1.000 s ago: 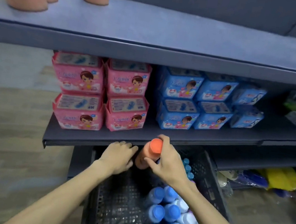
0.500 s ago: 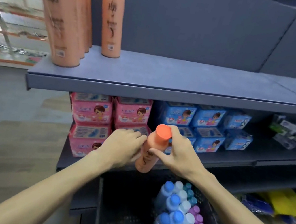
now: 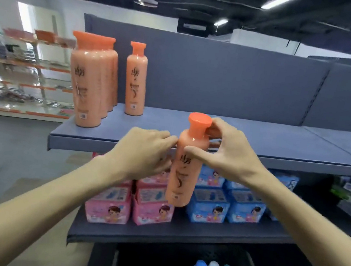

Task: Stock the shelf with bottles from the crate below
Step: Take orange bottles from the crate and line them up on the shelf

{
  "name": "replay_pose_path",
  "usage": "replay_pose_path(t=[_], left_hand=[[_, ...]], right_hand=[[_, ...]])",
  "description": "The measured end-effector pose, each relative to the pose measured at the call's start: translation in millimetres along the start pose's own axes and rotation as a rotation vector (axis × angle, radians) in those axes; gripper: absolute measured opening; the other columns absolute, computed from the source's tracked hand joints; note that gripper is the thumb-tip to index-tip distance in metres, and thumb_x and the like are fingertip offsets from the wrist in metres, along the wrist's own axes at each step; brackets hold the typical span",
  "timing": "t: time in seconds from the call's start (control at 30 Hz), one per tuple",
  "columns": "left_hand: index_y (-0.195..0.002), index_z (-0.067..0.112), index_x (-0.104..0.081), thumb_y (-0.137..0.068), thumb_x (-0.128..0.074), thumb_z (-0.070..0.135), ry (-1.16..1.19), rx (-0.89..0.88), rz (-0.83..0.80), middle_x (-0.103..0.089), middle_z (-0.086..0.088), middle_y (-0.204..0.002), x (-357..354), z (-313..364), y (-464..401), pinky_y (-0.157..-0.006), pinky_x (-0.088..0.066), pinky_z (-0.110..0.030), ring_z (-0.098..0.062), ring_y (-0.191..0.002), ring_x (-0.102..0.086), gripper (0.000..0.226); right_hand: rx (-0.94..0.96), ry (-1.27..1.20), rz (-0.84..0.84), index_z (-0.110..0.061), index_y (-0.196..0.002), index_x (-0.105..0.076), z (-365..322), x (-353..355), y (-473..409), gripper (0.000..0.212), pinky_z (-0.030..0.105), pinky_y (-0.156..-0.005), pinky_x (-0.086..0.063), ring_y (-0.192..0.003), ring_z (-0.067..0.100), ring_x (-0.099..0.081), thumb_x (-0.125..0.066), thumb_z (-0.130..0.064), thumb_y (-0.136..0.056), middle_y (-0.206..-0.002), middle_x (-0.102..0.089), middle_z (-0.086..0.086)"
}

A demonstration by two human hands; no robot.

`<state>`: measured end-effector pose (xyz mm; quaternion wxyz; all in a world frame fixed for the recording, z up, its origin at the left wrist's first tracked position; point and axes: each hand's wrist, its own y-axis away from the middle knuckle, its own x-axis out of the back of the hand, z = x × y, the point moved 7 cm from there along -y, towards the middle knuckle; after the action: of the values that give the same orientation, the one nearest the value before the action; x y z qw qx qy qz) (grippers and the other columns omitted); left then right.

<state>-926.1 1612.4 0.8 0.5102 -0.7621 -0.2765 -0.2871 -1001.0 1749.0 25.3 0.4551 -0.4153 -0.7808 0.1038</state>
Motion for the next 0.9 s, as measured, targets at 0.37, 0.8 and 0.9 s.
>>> replay_pose_path(t=[0.37,0.8,0.9], left_hand=[[-0.092,0.021,-0.051,-0.087,-0.047,0.043,-0.147,0.178,0.011,-0.061,0.006,-0.086,64,-72,-62,-0.054,-0.040,-0.030,-0.023,-0.076,-0.061,0.023],[-0.101,0.017,-0.064,-0.088,-0.055,0.041,-0.390,0.318,-0.245,-0.064,-0.002,-0.097,47,-107,-84,-0.058,-0.036,-0.032,-0.024,-0.072,-0.055,0.029],[-0.100,0.017,-0.059,-0.087,-0.054,0.034,-0.354,0.324,-0.226,-0.065,-0.001,-0.097,39,-107,-75,-0.056,-0.034,-0.032,-0.026,-0.081,-0.063,0.021]], right_hand=[[0.130,-0.071,0.077,-0.019,-0.119,-0.065,-57,35,-93,0.043,0.027,-0.076,-0.061,-0.089,0.001,-0.070,-0.078,-0.032,-0.080,-0.103,-0.073,-0.013],[0.034,0.023,-0.066,-0.023,-0.119,-0.063,-30,-3,-154,0.041,0.035,-0.089,-0.057,-0.097,0.009,-0.067,-0.070,-0.043,-0.084,-0.107,-0.070,-0.008],[0.018,0.085,-0.099,-0.022,-0.127,-0.054,-27,-9,-145,0.047,0.028,-0.081,-0.054,-0.101,0.014,-0.065,-0.067,-0.043,-0.088,-0.112,-0.066,-0.006]])
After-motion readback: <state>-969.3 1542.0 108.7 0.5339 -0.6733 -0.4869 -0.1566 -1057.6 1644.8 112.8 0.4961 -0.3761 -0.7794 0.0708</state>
